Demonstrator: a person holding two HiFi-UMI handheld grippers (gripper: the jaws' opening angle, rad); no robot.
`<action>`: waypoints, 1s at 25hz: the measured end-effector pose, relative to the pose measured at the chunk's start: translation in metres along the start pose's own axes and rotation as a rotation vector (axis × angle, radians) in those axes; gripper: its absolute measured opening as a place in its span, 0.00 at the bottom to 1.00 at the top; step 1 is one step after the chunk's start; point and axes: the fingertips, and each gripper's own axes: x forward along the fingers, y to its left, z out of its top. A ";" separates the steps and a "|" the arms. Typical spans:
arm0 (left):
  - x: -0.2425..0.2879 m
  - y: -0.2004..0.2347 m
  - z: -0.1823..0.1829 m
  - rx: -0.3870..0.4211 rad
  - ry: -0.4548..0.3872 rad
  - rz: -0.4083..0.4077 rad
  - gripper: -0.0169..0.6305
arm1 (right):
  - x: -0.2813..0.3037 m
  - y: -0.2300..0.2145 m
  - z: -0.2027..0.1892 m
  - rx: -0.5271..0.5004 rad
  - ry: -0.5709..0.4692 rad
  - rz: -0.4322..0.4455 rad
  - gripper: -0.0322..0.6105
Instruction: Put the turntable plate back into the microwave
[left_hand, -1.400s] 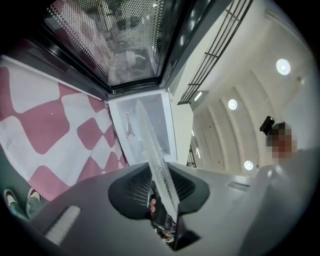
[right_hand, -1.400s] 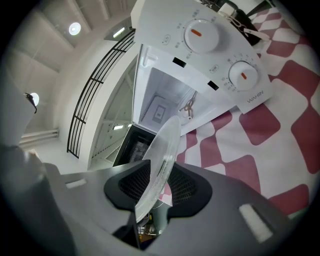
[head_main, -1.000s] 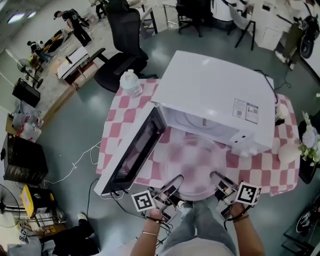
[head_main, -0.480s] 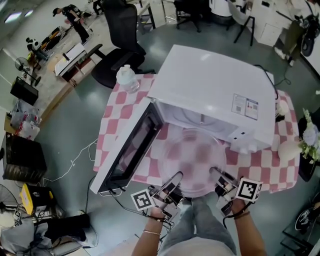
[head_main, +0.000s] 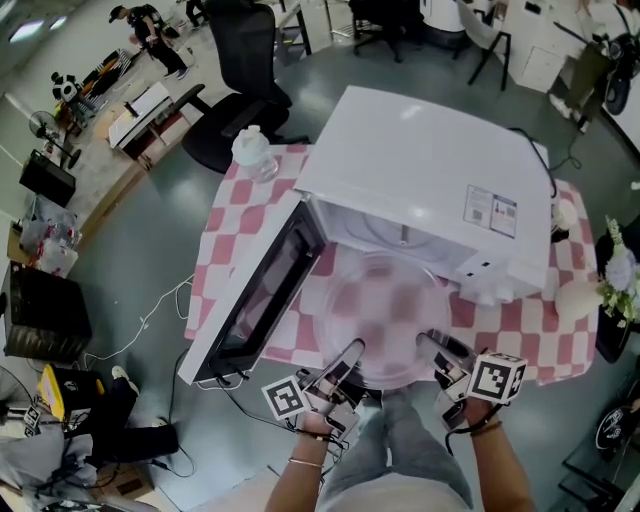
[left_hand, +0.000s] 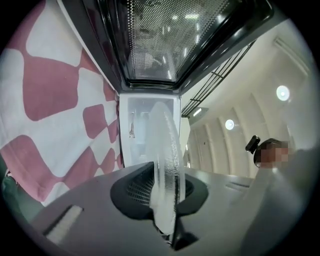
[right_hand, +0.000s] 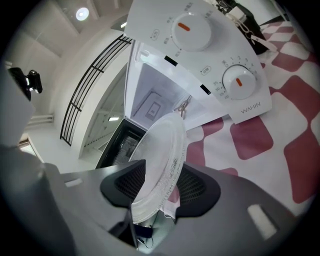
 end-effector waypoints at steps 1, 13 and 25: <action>0.000 0.000 0.000 -0.001 -0.004 0.000 0.08 | -0.001 0.001 0.001 -0.008 0.000 -0.005 0.32; 0.010 -0.001 0.013 0.020 -0.074 0.013 0.08 | -0.040 -0.006 0.014 -0.161 -0.085 -0.202 0.32; 0.024 -0.004 0.018 0.045 -0.086 0.020 0.08 | -0.071 -0.023 0.031 -0.459 -0.192 -0.579 0.30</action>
